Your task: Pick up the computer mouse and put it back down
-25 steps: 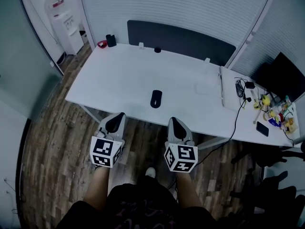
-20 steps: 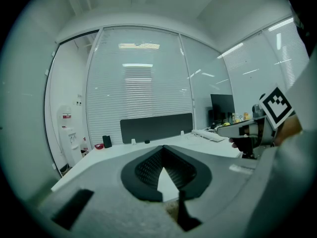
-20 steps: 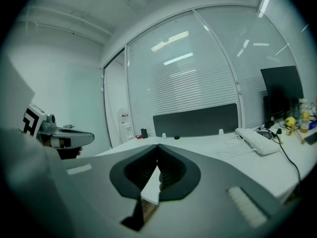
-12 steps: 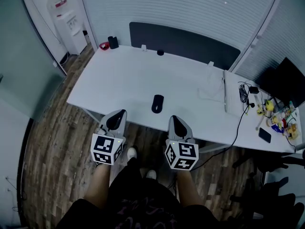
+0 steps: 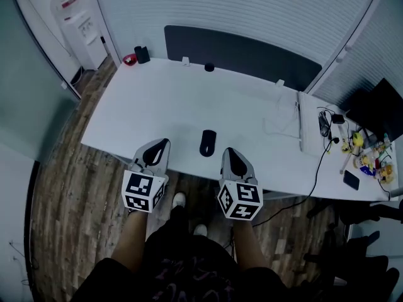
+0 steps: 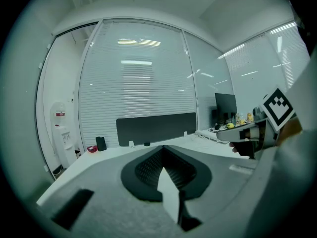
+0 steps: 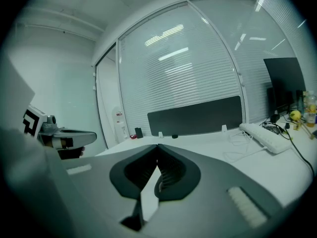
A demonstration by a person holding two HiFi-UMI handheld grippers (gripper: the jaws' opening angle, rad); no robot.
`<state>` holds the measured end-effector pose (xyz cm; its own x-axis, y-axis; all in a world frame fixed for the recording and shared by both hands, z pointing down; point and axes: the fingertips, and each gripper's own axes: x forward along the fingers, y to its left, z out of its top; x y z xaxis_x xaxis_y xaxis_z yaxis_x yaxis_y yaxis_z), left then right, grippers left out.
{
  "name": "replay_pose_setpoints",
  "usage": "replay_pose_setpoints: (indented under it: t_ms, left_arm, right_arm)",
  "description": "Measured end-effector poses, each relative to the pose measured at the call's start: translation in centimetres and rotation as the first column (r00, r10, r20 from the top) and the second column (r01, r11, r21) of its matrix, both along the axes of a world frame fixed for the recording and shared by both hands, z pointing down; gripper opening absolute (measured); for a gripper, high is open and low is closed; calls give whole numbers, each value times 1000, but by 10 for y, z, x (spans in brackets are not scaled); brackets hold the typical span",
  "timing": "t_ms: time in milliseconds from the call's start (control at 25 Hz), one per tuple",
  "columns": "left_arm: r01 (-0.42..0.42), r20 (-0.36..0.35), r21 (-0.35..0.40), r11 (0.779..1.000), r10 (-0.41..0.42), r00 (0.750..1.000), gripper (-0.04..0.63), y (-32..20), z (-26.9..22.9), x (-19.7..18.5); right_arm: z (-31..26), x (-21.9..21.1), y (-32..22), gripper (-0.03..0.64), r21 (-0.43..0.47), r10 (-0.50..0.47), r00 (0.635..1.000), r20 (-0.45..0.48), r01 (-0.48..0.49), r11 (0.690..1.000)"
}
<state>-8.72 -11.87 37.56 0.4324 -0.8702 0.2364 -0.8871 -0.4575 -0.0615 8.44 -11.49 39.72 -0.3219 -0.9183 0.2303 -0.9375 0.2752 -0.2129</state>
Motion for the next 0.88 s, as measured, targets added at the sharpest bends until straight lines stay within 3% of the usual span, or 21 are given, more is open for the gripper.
replay_pose_setpoints:
  t_ms: [480,880]
  left_arm:
    - [-39,-25,-104,994,36,999,0,-70,47,-7]
    - [-77,-39,-201,977,70,997,0,-91,96,-2]
  right_arm:
    - [46,-22,-61,39,-117,17,1000,-24,-20,993]
    - [100,-35,-78,201,-239,13,998,-58,-27,971]
